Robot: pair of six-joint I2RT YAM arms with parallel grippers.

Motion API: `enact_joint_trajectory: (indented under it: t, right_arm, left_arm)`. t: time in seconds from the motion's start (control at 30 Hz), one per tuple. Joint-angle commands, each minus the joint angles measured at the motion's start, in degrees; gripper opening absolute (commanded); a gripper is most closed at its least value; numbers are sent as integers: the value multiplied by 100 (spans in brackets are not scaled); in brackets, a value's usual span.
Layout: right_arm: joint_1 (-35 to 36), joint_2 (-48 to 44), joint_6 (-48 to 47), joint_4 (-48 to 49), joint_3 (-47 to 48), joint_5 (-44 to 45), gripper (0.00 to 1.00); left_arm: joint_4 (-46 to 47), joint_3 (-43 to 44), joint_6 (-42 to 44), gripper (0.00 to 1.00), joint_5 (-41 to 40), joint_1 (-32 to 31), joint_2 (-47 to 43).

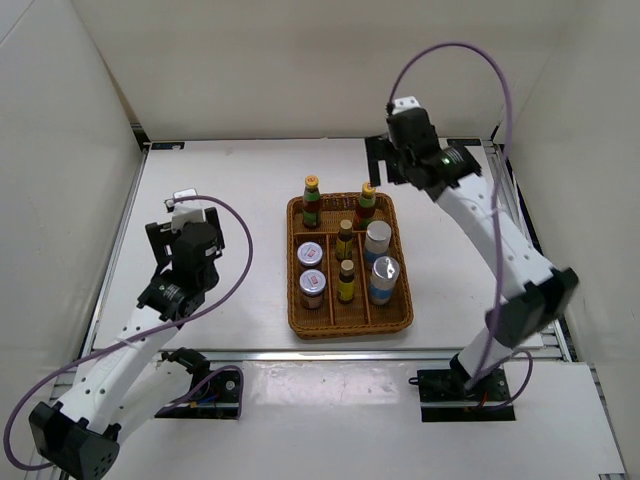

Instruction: Organize the condiment bottles

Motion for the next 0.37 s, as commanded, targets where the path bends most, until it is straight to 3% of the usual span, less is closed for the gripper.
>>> enact_joint_trajectory:
  t: [0.0,0.17,0.33]
  right_arm:
    - [27,-924,136,88,-926,285,99]
    - [27,-1952,717,202,-2087,486,99]
    - [27,-2236,770,80,-2256,988,99]
  left_arm:
    - [85,-114,-95,100,-186,22,-32]
    - [286,-334,-271,100,-494,22,-84]
    - [603,-668,-219,100,-626,22,-32]
